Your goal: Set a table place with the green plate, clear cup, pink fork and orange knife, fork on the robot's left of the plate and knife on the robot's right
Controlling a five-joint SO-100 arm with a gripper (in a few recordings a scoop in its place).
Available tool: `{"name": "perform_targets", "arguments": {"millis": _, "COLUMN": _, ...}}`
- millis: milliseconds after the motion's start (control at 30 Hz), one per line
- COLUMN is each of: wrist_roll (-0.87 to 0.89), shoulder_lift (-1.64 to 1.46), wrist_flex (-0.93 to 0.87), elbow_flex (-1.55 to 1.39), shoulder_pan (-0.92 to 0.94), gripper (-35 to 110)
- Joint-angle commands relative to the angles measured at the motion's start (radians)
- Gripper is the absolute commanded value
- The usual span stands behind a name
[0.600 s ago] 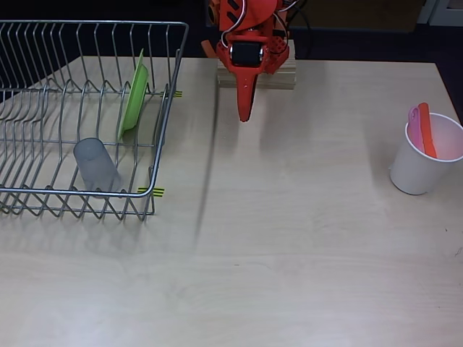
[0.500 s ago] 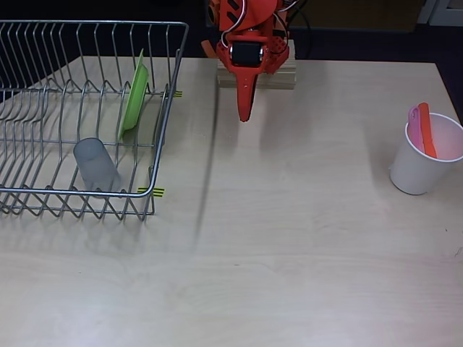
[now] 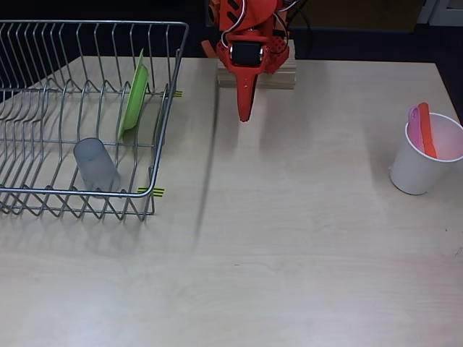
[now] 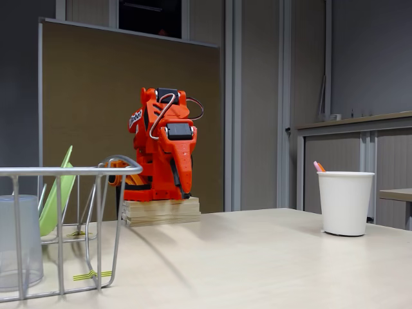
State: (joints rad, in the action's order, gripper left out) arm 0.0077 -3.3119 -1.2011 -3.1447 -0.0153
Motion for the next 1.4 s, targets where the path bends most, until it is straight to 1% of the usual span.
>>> {"name": "perform_targets", "arguments": {"millis": 0, "wrist_roll": -0.012, "shoulder_lift": -0.014, "wrist_flex": -0.014, "elbow_flex": 0.003, "shoulder_pan": -0.015, "gripper": 0}}
{"name": "perform_targets", "arguments": {"millis": 533, "wrist_roll": -0.012, "shoulder_lift": -0.014, "wrist_flex": -0.014, "elbow_flex": 0.003, "shoulder_pan": -0.015, "gripper": 0}}
{"name": "perform_targets", "arguments": {"millis": 633, "wrist_roll": -0.012, "shoulder_lift": -0.009, "wrist_flex": -0.012, "elbow_flex": 0.003, "shoulder_pan": -0.087, "gripper": 0}}
{"name": "perform_targets", "arguments": {"millis": 733, "wrist_roll": -0.196, "shoulder_lift": -0.02, "wrist_flex": -0.023, "elbow_flex": 0.015, "shoulder_pan": -0.081, "gripper": 0}}
{"name": "perform_targets", "arguments": {"millis": 833, "wrist_roll": -0.264, "shoulder_lift": -0.008, "wrist_flex": -0.049, "elbow_flex": 0.12, "shoulder_pan": -0.041, "gripper": 0}}
{"name": "perform_targets", "arguments": {"millis": 933, "wrist_roll": -0.287, "shoulder_lift": 0.091, "wrist_flex": -0.071, "elbow_flex": 0.278, "shoulder_pan": -0.006, "gripper": 0}}
{"name": "perform_targets", "arguments": {"millis": 1067, "wrist_roll": -0.268, "shoulder_lift": 0.337, "wrist_flex": -0.106, "elbow_flex": 0.565, "shoulder_pan": 0.034, "gripper": 1}}
{"name": "perform_targets", "arguments": {"millis": 1133, "wrist_roll": -0.373, "shoulder_lift": 0.472, "wrist_flex": -0.13, "elbow_flex": 0.716, "shoulder_pan": 0.054, "gripper": 1}}
{"name": "perform_targets", "arguments": {"millis": 1167, "wrist_roll": -0.391, "shoulder_lift": 0.538, "wrist_flex": -0.14, "elbow_flex": 0.792, "shoulder_pan": 0.067, "gripper": 1}}
{"name": "perform_targets", "arguments": {"millis": 1267, "wrist_roll": -0.359, "shoulder_lift": 0.724, "wrist_flex": -0.16, "elbow_flex": 1.005, "shoulder_pan": 0.124, "gripper": 3}}
{"name": "perform_targets", "arguments": {"millis": 1300, "wrist_roll": -0.302, "shoulder_lift": 0.769, "wrist_flex": -0.156, "elbow_flex": 1.057, "shoulder_pan": 0.146, "gripper": 4}}
{"name": "perform_targets", "arguments": {"millis": 1333, "wrist_roll": -0.186, "shoulder_lift": 0.802, "wrist_flex": -0.144, "elbow_flex": 1.098, "shoulder_pan": 0.166, "gripper": 6}}
{"name": "perform_targets", "arguments": {"millis": 1367, "wrist_roll": -0.029, "shoulder_lift": 0.834, "wrist_flex": -0.14, "elbow_flex": 1.134, "shoulder_pan": 0.184, "gripper": 8}}
